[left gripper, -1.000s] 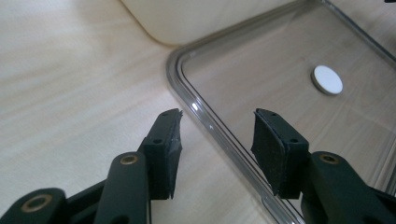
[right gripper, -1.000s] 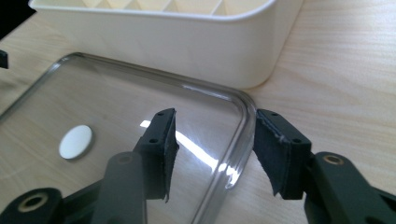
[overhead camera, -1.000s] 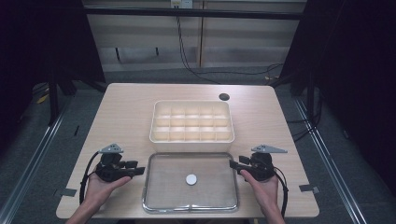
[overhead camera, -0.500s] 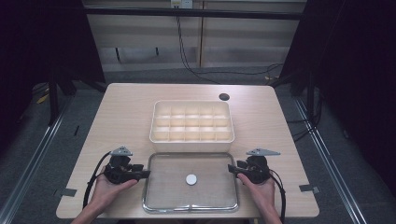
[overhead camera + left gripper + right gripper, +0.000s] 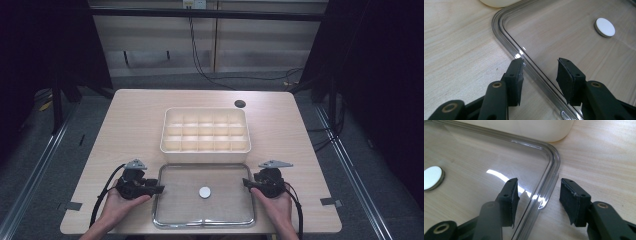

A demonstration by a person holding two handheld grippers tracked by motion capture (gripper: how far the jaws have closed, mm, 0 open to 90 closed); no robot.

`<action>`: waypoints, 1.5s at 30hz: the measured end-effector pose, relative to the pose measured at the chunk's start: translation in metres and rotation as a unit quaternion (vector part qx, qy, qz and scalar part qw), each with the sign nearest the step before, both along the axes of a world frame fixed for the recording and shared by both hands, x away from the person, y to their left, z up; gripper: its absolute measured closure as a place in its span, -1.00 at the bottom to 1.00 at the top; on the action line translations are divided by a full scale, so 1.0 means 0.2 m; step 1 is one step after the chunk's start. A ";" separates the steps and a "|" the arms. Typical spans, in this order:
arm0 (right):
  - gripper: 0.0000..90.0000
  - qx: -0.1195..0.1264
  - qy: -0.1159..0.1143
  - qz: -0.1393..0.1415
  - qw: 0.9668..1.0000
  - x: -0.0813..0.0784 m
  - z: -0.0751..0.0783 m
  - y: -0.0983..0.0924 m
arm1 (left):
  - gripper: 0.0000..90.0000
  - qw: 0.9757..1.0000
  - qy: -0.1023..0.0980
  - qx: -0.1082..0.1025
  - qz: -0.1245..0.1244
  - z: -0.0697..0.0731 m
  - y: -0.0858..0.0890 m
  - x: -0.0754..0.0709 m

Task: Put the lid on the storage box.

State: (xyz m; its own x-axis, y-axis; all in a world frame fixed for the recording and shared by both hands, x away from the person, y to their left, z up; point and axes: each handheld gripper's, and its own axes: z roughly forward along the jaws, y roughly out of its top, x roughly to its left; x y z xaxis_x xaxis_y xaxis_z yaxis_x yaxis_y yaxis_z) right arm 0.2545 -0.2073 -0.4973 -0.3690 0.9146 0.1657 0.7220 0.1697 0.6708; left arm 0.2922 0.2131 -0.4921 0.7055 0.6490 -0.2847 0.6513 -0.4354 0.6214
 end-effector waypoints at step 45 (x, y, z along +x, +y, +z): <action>0.57 0.278 0.043 -0.056 0.958 -0.01 -0.02 -0.16 | 0.43 1.000 -0.010 -0.005 -0.016 -0.01 0.02 -0.01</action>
State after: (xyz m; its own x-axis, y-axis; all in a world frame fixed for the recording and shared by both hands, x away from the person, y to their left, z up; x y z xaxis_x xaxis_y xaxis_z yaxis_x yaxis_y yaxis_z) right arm 0.2534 -0.2395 -0.5006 -0.2360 0.7089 0.6647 0.7716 -0.2792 0.5716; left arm 0.2895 0.2174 -0.4943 0.7309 0.6234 -0.2779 0.6254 -0.4487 0.6383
